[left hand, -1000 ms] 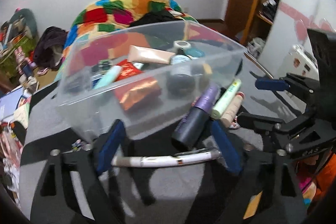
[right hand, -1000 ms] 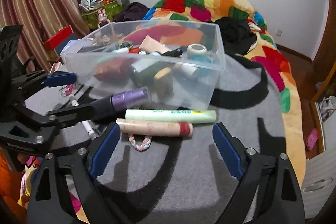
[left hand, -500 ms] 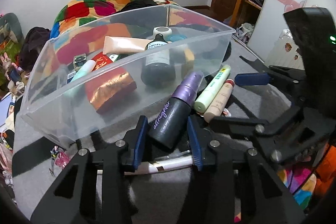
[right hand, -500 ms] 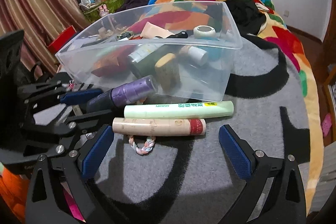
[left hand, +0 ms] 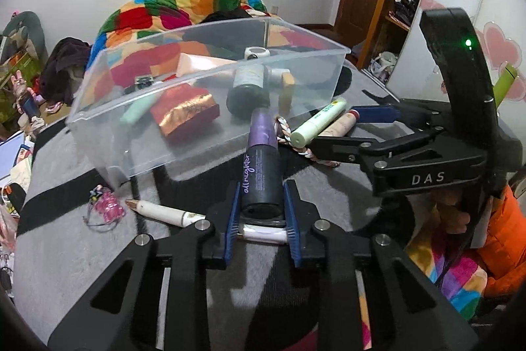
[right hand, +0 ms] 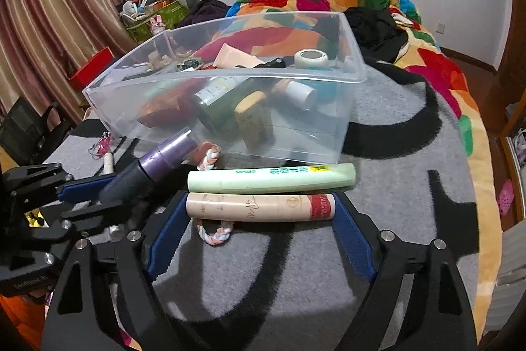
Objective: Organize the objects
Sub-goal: 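Grasp the purple-capped dark bottle with the left tool while the right tool grasps the beige red-capped tube, then carry the purple bottle and beige tube into the clear box while releasing both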
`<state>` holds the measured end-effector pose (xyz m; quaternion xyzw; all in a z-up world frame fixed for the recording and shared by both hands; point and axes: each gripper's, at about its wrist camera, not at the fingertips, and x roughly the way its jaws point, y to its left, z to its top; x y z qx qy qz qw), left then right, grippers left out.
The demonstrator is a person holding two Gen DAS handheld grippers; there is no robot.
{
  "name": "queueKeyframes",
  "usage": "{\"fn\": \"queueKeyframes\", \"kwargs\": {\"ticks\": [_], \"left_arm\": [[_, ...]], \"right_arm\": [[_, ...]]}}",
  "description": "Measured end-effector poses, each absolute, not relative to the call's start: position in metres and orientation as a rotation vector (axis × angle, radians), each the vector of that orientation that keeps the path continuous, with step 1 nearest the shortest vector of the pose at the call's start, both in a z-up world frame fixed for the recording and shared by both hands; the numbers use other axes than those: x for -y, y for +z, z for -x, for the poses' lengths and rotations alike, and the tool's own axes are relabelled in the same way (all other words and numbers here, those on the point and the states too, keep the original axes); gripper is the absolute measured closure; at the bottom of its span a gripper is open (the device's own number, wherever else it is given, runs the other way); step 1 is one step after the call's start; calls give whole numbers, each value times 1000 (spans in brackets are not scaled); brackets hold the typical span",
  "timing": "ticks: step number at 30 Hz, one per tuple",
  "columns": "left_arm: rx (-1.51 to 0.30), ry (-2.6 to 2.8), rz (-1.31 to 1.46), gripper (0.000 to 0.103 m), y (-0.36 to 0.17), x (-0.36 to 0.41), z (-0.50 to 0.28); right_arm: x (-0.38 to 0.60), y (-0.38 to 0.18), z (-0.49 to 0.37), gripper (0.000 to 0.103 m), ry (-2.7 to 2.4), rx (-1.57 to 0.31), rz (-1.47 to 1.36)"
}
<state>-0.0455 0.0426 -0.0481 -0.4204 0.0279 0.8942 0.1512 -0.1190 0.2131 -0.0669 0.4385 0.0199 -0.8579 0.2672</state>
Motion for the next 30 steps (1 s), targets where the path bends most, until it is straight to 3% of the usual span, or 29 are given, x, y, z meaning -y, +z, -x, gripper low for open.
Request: {"fn": "queueKeyframes", "kwargs": {"ticks": [14, 30], "left_arm": [[-94, 2682, 1035, 77, -1, -33, 26], [9, 2808, 776, 77, 72, -11, 50]], "right_arm": [[-225, -21, 109, 20, -2375, 8, -1031], [-209, 17, 130, 20, -2447, 30, -890]]}}
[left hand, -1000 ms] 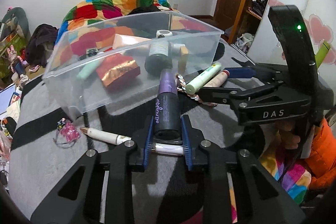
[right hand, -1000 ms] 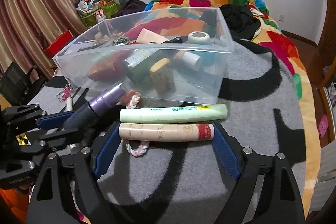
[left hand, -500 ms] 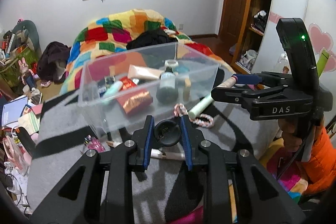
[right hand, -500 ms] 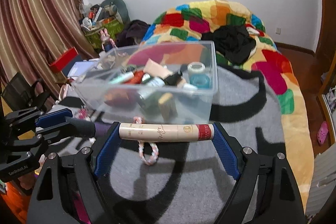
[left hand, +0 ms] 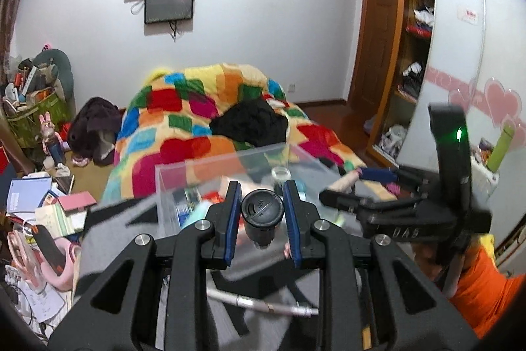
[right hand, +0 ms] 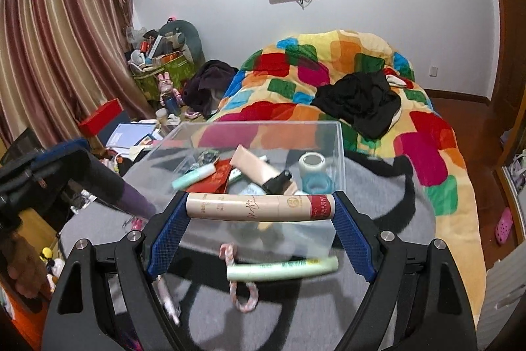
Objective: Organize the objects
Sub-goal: 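Carry the purple bottle and beige tube into the clear box while releasing both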
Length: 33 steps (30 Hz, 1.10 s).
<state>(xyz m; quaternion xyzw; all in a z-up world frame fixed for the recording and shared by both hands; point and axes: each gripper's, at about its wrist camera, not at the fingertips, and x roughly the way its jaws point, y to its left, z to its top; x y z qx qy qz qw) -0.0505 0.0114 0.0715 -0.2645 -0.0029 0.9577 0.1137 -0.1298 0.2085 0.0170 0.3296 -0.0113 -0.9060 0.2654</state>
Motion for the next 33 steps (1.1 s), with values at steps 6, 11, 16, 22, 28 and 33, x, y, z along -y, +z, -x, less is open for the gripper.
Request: {"fn": "queueKeyframes", "kwargs": {"ticks": [6, 11, 16, 22, 28, 33], "left_arm": [[89, 2867, 780, 78, 72, 4, 82], [167, 2860, 868, 78, 46, 20, 104], [265, 2826, 968, 77, 21, 37, 117], [241, 2832, 979, 77, 16, 39, 108], [188, 2831, 1024, 75, 12, 34, 98], [128, 2849, 1025, 63, 13, 33, 82]], "right_arm": [[-191, 10, 151, 20, -2456, 10, -925], [-180, -5, 167, 20, -2440, -5, -997], [-169, -17, 172, 20, -2414, -53, -1044], [-163, -18, 169, 19, -2400, -89, -1053], [-166, -13, 160, 19, -2382, -95, -1044], [-168, -6, 143, 19, -2384, -130, -998]]}}
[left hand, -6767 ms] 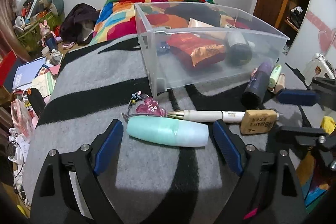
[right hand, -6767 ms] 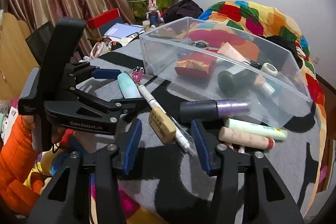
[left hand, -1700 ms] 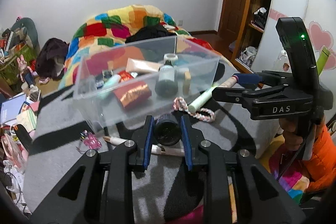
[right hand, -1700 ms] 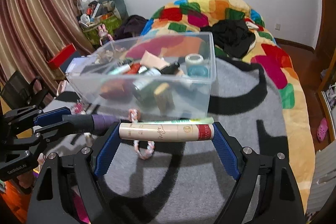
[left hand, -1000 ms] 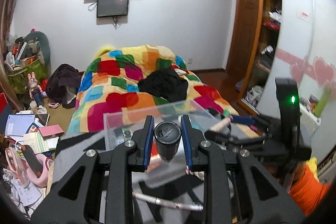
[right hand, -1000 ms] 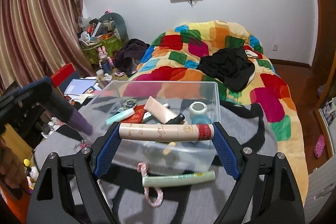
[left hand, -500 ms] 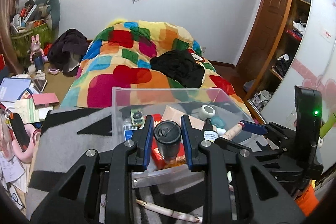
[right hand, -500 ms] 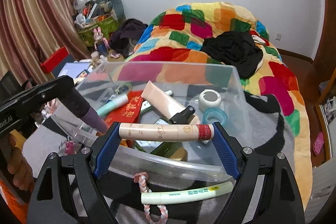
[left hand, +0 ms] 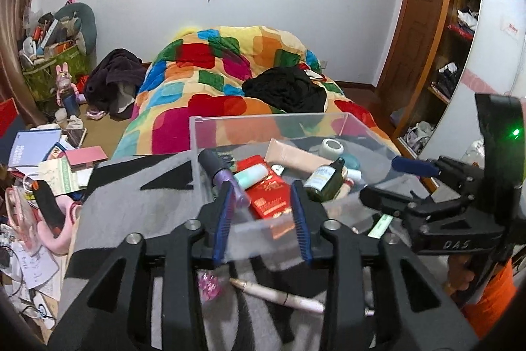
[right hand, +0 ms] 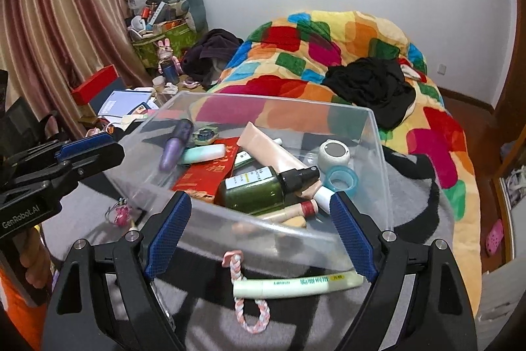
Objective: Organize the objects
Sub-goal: 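Carry the purple bottle and beige tube into the clear box while releasing both, then grasp the white pen with the right tool while the left tool grasps the pink keychain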
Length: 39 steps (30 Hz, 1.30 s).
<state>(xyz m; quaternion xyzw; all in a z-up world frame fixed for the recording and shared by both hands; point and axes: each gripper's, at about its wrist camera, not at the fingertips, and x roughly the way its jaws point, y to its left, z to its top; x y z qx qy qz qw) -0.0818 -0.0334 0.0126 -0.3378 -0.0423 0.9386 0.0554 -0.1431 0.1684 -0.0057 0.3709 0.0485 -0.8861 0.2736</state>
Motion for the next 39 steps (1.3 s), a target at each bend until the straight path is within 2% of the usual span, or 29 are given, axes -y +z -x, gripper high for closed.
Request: {"fn": "queueKeyframes", "kwargs": {"ticks": [5, 8, 17, 19, 24, 26, 28, 30, 31, 33, 38, 39], "left_arm": [[62, 2874, 1046, 46, 10, 37, 62], [40, 2876, 1087, 39, 2, 43, 53], [47, 2834, 1330, 39, -44, 65, 53], [70, 2826, 1369, 39, -52, 70, 54], [124, 2777, 1444, 39, -68, 79, 60], [98, 2785, 1437, 34, -69, 76, 61], [92, 2785, 1439, 32, -69, 73, 64], [81, 2793, 1436, 32, -71, 71, 67], [80, 2801, 1430, 33, -71, 70, 68], [68, 2816, 1416, 40, -72, 69, 69], [54, 2846, 1385, 69, -71, 69, 67], [51, 2850, 1379, 71, -71, 68, 67]], "right_arm": [[-168, 1, 125, 19, -2347, -142, -956], [-162, 0, 112, 19, -2314, -164, -933], [-130, -36, 90, 20, -2169, -231, -1012], [-123, -45, 89, 23, -2143, -247, -1035], [-105, -65, 88, 43, -2054, -282, -1099], [-101, -69, 86, 47, -2063, -315, -1088], [-99, -70, 84, 58, -2065, -337, -1074], [-98, -70, 82, 73, -2068, -349, -1061], [-98, -70, 81, 76, -2068, -353, -1057], [-100, -70, 80, 87, -2059, -342, -1052], [-105, -70, 79, 93, -2064, -327, -1047], [-106, -70, 79, 93, -2064, -322, -1047]]}}
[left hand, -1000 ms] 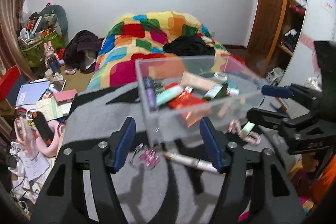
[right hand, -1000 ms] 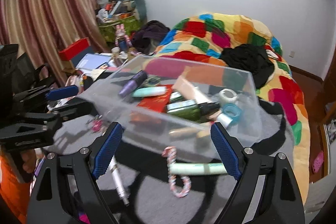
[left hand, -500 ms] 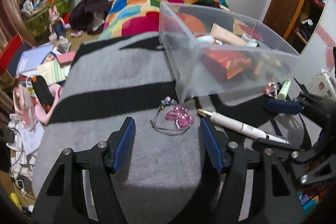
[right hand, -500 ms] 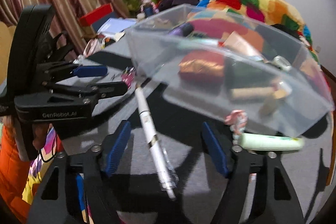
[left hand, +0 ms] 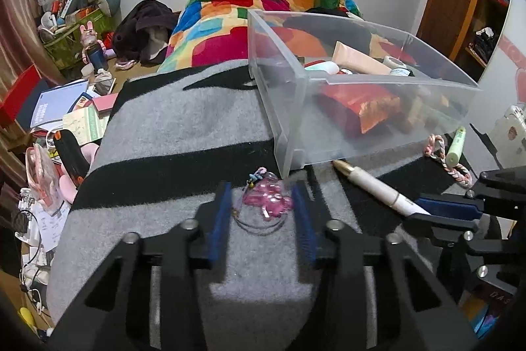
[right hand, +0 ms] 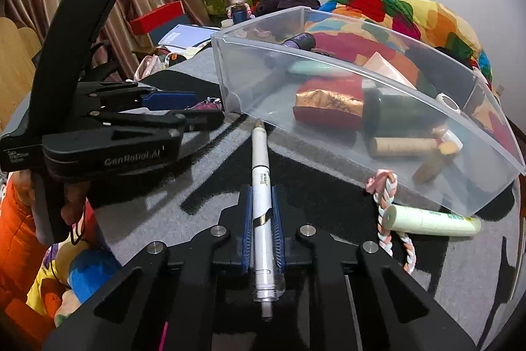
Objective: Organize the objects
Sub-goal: 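Grasp the white pen with the right tool while the left tool grasps the pink keychain, then lower the pen and pink keychain into the clear box while opening both tools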
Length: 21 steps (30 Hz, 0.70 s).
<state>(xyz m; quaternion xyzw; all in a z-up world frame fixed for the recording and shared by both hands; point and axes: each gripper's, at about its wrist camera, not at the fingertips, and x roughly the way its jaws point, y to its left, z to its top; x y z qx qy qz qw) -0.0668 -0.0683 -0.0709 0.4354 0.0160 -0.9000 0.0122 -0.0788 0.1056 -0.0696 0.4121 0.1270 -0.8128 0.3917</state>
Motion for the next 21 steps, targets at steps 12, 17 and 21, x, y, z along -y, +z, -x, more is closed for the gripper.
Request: {"fn": "queueKeyframes", "kwargs": {"ticks": [12, 17, 21], "left_arm": [[-44, -2844, -1302, 73, -60, 55, 46], [-40, -2907, -1227, 73, -38, 43, 38], [-38, -2966, -1153, 73, -16, 34, 36]], "right_arm": [[-134, -53, 69, 93, -2125, -251, -996], [-147, -32, 71, 93, -2176, -199, -942], [-157, -14, 72, 92, -2197, -149, -895]]}}
